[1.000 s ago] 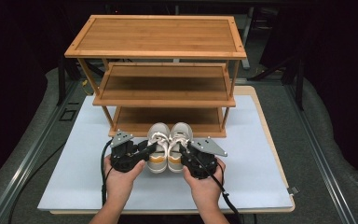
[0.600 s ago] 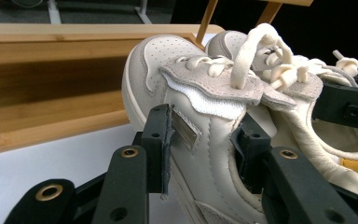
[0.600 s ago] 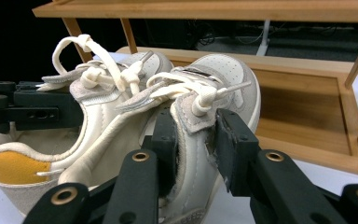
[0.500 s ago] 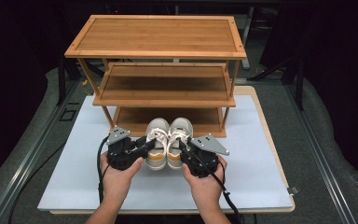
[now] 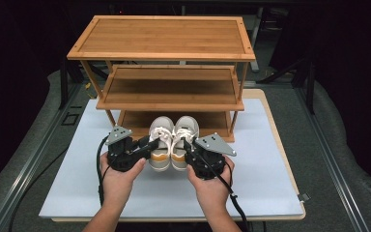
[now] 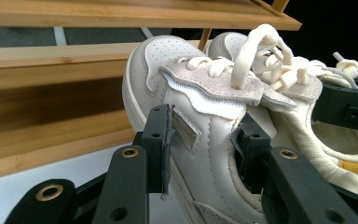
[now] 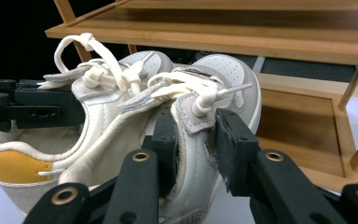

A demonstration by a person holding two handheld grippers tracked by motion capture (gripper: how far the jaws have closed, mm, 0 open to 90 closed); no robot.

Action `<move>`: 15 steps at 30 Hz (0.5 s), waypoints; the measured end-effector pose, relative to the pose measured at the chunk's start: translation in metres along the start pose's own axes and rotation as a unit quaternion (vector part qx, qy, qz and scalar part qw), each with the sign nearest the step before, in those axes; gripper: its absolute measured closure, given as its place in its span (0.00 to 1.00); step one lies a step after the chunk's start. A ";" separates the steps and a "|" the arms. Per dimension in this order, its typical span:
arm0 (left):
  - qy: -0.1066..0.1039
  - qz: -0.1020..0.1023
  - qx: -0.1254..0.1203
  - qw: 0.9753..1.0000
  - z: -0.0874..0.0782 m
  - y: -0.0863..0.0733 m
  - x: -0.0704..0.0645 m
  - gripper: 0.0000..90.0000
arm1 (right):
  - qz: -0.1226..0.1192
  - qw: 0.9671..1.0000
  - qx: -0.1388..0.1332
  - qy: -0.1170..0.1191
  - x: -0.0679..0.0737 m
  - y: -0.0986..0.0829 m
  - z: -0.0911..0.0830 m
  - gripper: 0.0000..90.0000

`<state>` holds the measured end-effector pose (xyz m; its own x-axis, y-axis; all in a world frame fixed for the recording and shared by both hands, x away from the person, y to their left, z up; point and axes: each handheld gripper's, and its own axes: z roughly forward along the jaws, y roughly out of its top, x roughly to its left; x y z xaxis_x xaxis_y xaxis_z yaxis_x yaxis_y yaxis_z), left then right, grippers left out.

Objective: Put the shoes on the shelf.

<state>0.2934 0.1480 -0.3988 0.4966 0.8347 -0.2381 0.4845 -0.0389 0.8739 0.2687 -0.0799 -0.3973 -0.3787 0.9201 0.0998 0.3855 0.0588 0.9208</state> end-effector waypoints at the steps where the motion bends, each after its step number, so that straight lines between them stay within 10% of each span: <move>1: -0.001 0.000 -0.001 1.000 0.000 0.001 -0.001 0.70 | 0.000 1.000 0.000 -0.001 0.000 0.002 -0.001 0.78; 15: -0.005 -0.004 -0.012 1.000 0.002 0.022 0.003 0.70 | -0.014 1.000 -0.015 -0.001 -0.002 0.028 0.002 0.78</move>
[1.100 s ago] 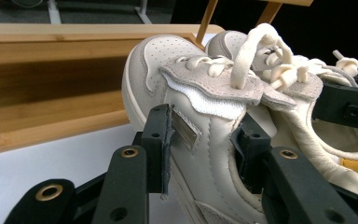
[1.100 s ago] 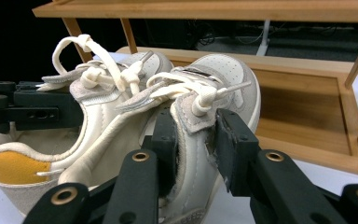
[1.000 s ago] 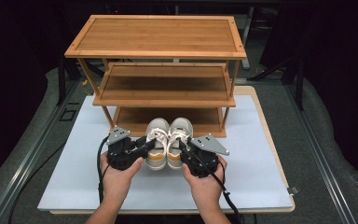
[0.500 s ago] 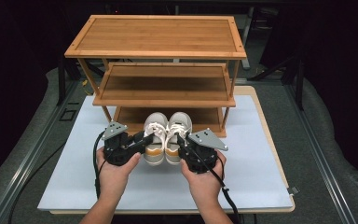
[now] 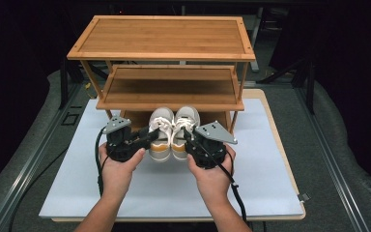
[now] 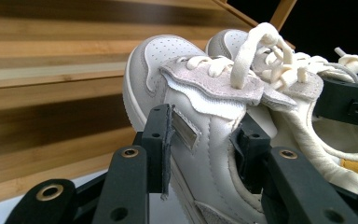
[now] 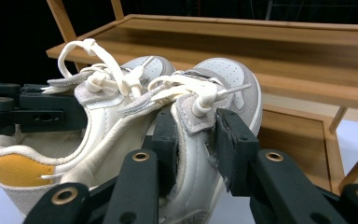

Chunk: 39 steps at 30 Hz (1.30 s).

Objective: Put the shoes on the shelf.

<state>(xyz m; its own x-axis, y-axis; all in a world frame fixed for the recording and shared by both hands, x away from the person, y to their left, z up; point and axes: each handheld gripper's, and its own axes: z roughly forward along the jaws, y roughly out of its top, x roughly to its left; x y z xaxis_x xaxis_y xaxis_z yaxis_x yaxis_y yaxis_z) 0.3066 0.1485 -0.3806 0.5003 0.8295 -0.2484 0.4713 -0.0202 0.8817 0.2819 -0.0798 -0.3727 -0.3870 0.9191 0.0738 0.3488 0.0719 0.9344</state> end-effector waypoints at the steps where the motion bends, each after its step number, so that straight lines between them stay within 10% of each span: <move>1: 0.001 0.000 -0.002 1.000 0.000 0.001 0.000 0.70 | 0.000 1.000 0.000 0.000 0.000 0.000 0.000 0.78; 39: 0.021 -0.005 -0.017 1.000 0.050 0.069 0.033 0.70 | -0.001 1.000 -0.021 0.003 -0.031 0.055 0.066 0.78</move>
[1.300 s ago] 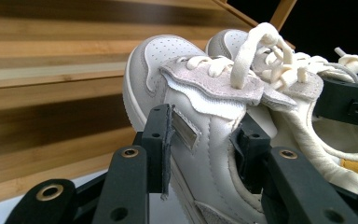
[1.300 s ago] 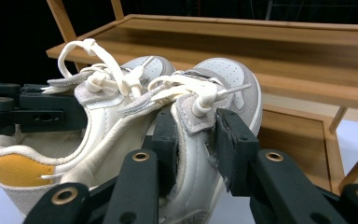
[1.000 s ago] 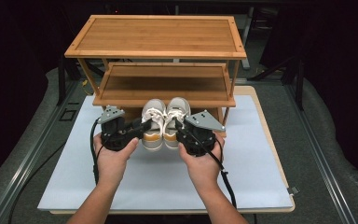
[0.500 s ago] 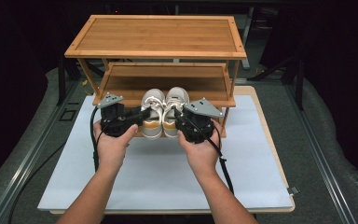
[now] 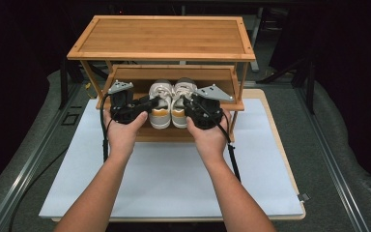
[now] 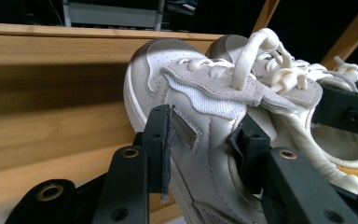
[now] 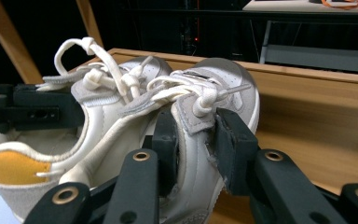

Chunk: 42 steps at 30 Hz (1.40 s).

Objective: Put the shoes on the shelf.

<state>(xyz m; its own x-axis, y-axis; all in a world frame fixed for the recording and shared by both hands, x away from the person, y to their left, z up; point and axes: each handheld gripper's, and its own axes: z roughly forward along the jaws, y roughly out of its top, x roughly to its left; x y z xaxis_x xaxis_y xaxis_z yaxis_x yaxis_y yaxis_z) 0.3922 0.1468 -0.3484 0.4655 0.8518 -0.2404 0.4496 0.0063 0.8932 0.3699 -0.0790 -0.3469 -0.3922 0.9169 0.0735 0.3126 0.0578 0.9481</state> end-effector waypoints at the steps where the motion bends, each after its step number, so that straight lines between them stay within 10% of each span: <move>1: 0.000 -0.001 -0.001 1.000 0.002 0.001 0.001 0.70 | 0.001 1.000 0.002 -0.002 -0.001 0.001 0.003 0.78; 42: 0.001 -0.036 0.069 0.997 0.044 0.029 0.027 0.62 | 0.014 0.997 0.080 -0.010 -0.029 0.026 0.050 0.70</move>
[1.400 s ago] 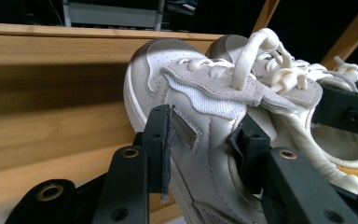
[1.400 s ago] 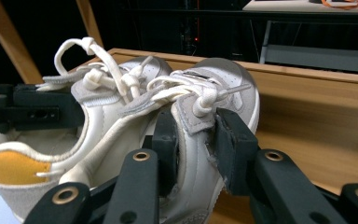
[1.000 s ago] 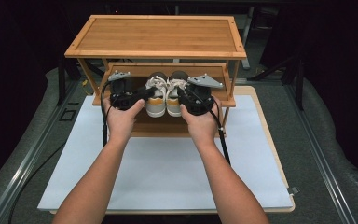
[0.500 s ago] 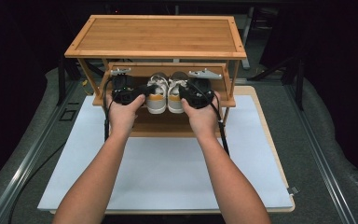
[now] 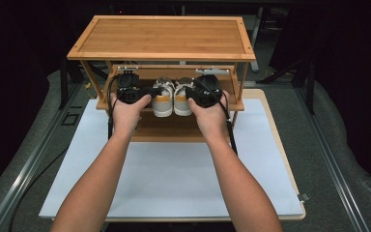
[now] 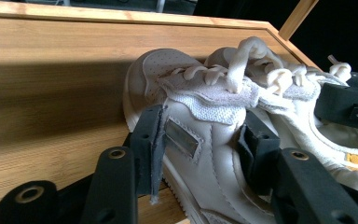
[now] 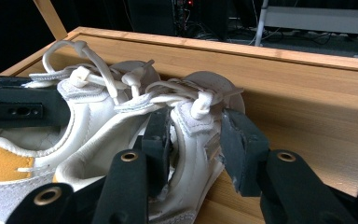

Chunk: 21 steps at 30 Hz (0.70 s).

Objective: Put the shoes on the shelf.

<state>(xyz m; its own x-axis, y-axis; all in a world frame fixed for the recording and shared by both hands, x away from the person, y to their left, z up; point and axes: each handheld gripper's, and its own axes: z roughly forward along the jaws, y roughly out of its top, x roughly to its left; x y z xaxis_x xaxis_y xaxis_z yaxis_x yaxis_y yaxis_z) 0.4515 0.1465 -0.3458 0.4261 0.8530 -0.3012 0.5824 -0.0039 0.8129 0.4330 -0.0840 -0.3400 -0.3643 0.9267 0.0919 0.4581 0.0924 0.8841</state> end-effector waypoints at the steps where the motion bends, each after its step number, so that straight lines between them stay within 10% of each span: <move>1: 0.000 -0.003 0.001 1.000 0.000 0.000 0.001 0.61 | 0.000 1.000 0.001 0.000 0.000 0.001 0.000 0.69; 21: 0.009 0.022 -0.012 1.000 -0.027 0.008 -0.007 0.60 | -0.018 1.000 -0.003 -0.005 0.003 0.009 -0.024 0.71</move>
<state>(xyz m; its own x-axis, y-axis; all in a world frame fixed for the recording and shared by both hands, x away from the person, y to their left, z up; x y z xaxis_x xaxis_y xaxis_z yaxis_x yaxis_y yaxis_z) 0.4348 0.1544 -0.3235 0.4383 0.8615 -0.2561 0.5461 -0.0290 0.8372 0.4161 -0.0892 -0.3211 -0.3725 0.9263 0.0561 0.4402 0.1232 0.8894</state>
